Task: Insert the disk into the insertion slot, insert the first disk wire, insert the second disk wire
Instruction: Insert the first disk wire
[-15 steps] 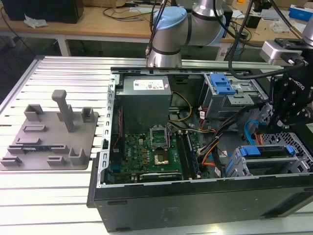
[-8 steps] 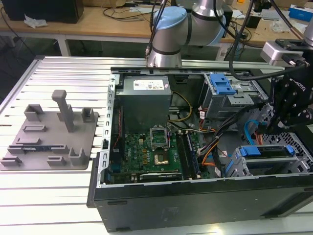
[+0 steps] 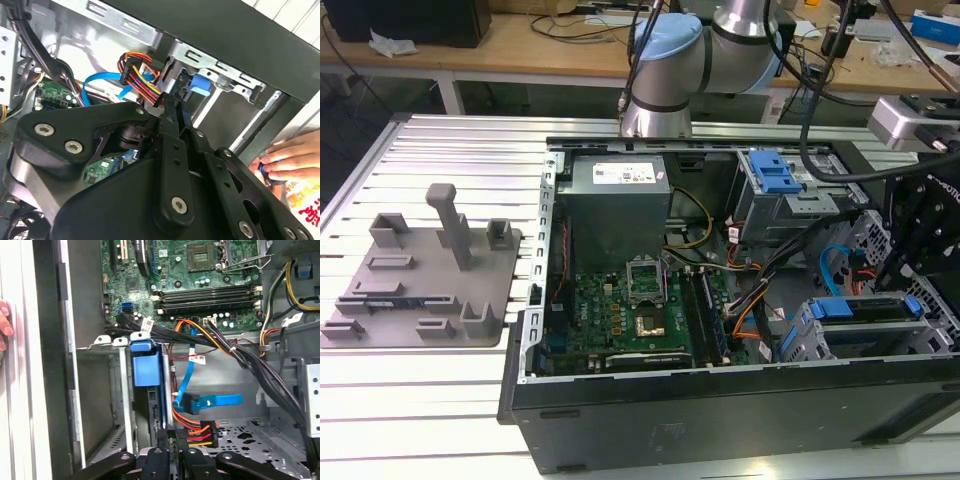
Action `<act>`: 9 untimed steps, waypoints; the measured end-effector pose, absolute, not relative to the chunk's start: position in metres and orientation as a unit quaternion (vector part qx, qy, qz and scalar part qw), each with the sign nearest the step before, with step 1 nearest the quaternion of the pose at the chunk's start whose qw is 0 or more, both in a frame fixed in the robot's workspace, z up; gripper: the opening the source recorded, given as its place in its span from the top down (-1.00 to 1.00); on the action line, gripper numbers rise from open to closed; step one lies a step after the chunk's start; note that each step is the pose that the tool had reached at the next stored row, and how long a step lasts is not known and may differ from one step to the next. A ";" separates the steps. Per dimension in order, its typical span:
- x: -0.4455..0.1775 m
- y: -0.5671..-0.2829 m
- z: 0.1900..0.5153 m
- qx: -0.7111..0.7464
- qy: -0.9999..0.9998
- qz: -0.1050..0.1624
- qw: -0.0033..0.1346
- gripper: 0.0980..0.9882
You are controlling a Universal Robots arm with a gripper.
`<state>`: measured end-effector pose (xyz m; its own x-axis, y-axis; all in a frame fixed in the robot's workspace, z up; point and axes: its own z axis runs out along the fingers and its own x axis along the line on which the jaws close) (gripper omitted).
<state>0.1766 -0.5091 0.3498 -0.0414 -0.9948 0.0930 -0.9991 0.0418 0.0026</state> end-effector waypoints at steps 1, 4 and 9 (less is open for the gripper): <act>0.177 -0.511 0.350 0.691 -0.721 0.031 0.034 0.84; 0.177 -0.515 0.349 0.691 -0.721 0.031 0.034 0.84; 0.177 -0.516 0.349 0.688 -0.724 0.030 0.034 0.84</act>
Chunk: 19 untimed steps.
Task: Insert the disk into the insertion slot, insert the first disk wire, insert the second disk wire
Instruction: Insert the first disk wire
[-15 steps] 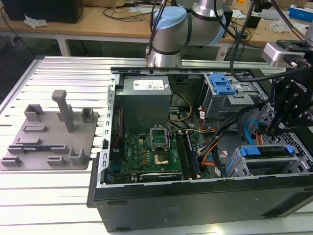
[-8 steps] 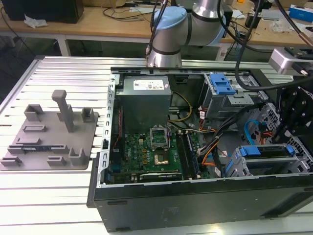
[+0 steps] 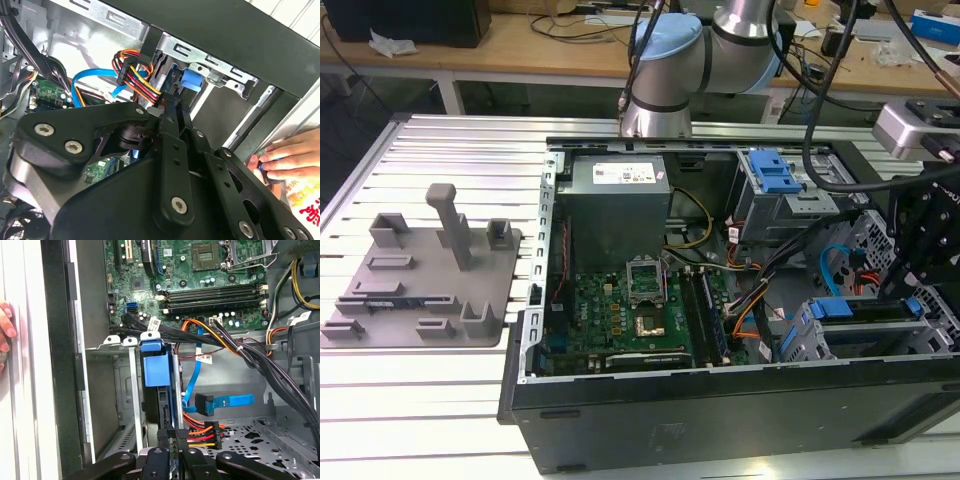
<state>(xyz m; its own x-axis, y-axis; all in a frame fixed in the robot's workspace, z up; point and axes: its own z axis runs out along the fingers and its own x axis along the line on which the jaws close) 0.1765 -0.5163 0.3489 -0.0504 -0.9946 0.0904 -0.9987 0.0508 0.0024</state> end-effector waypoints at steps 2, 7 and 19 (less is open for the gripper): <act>0.177 -0.516 0.349 0.688 -0.724 0.030 0.033 0.84; 0.176 -0.516 0.349 0.688 -0.724 0.031 0.032 0.84; 0.170 -0.516 0.349 0.688 -0.725 0.037 0.022 0.84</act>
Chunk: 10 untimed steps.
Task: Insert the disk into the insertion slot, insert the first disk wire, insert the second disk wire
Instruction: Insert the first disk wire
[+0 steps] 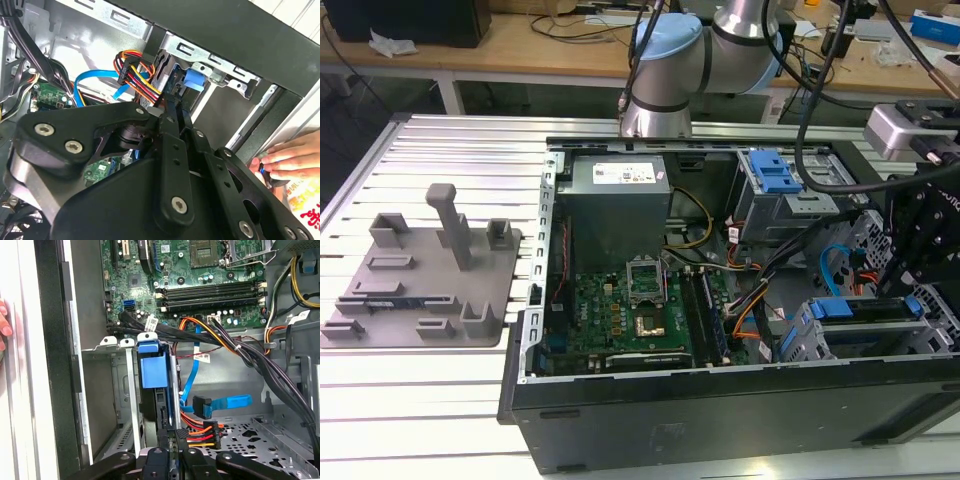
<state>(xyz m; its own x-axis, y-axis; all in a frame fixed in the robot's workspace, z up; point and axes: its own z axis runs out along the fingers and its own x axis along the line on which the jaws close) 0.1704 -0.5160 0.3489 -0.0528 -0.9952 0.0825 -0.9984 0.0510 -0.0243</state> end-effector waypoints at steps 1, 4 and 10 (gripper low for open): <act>0.171 -0.516 0.349 0.688 -0.725 0.037 0.022 0.84; 0.171 -0.517 0.349 0.688 -0.725 0.037 0.022 0.84; 0.171 -0.517 0.348 0.688 -0.725 0.037 0.022 0.84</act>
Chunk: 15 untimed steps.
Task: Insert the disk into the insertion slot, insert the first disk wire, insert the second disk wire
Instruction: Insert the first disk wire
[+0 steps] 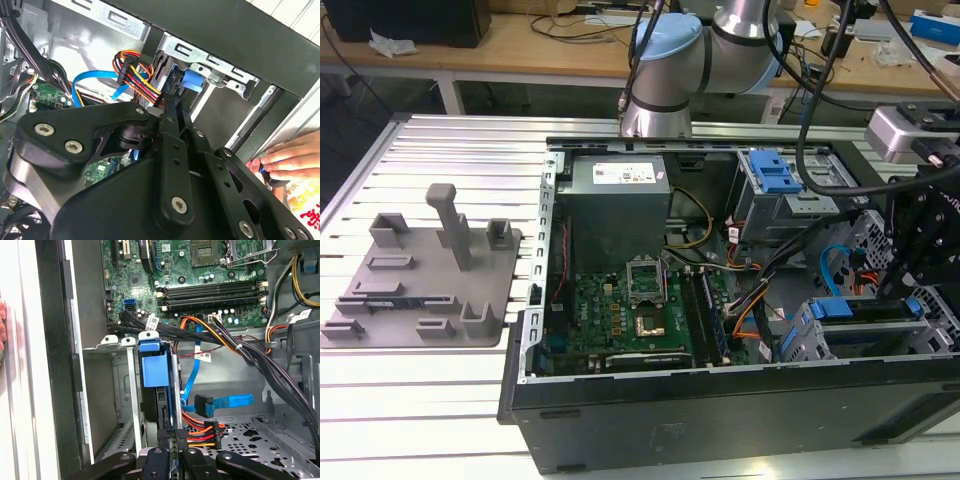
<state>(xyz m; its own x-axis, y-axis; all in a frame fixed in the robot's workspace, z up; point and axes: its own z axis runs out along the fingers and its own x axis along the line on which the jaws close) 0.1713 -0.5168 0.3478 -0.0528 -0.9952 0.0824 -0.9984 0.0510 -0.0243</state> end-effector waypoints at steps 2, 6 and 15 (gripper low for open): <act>0.171 -0.517 0.347 0.688 -0.725 0.037 0.022 0.84; 0.171 -0.518 0.345 0.688 -0.725 0.037 0.022 0.84; 0.171 -0.518 0.339 0.688 -0.725 0.037 0.022 0.84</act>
<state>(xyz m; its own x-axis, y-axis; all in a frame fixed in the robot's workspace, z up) 0.1714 -0.5185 0.3388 -0.0531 -0.9952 0.0824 -0.9984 0.0513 -0.0242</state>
